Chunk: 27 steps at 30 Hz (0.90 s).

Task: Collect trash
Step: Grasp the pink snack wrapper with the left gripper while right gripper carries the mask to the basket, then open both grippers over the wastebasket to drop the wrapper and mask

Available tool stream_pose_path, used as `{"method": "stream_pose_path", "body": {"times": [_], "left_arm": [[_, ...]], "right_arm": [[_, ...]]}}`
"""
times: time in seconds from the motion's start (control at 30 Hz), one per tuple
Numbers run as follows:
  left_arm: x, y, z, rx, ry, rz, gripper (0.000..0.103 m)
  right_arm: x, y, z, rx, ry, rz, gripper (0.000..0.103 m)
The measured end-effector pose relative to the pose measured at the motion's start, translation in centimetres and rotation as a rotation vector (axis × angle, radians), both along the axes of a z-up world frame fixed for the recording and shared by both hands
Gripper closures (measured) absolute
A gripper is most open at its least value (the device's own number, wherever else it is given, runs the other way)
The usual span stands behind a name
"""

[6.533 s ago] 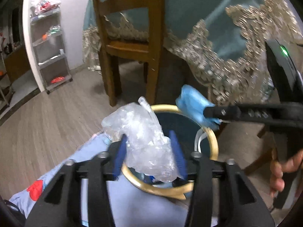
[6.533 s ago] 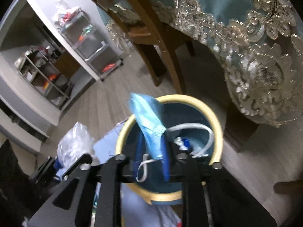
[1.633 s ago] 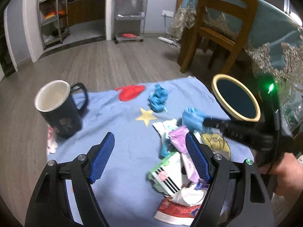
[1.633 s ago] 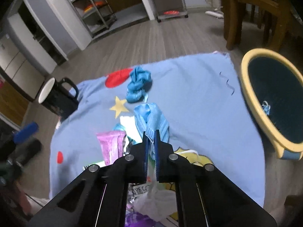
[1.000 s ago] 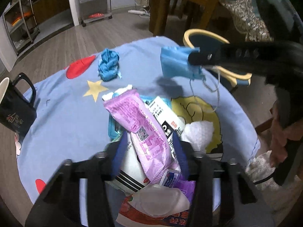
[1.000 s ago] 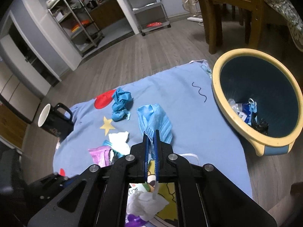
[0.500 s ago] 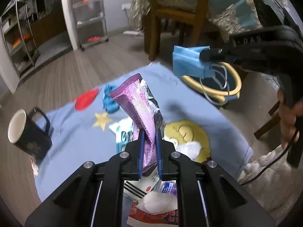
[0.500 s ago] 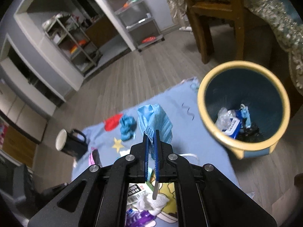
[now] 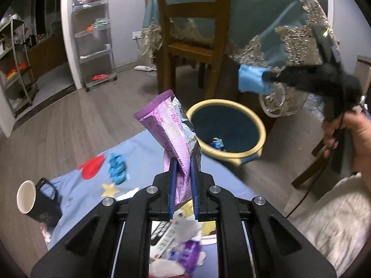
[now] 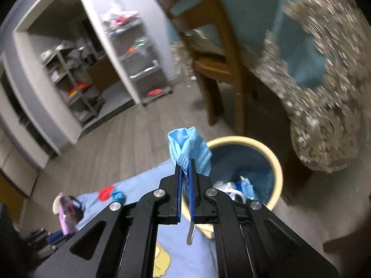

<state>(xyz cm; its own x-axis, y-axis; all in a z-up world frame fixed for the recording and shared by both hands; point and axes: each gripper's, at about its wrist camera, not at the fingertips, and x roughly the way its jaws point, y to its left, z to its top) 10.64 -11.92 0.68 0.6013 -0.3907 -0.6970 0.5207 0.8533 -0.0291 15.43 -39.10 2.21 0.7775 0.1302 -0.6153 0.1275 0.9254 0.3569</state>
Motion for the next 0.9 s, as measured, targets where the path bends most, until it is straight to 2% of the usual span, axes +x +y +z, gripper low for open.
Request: {"method": "stream_pose_path", "body": {"times": [0.17, 0.33, 0.47, 0.7, 0.9], "left_arm": [[0.1, -3.5, -0.1, 0.002, 0.001, -0.066, 0.092], [0.6, -6.7, -1.4, 0.014, 0.042, -0.128, 0.092], [1.6, -8.9, -2.1, 0.044, 0.040, -0.158, 0.092], [4.1, -11.5, -2.8, 0.046, 0.053, -0.189, 0.092], [6.3, -14.4, -4.5, 0.067, 0.067, -0.218, 0.092]], "right_arm": [[1.0, -3.0, -2.1, 0.060, 0.038, -0.064, 0.097], [1.8, -5.1, -2.7, 0.067, 0.039, -0.090, 0.097], [2.2, -7.2, -3.7, 0.107, 0.047, -0.118, 0.097], [2.9, -9.2, -4.8, 0.101, 0.072, -0.138, 0.097], [3.5, -10.1, -6.2, 0.094, 0.107, -0.135, 0.097]]}}
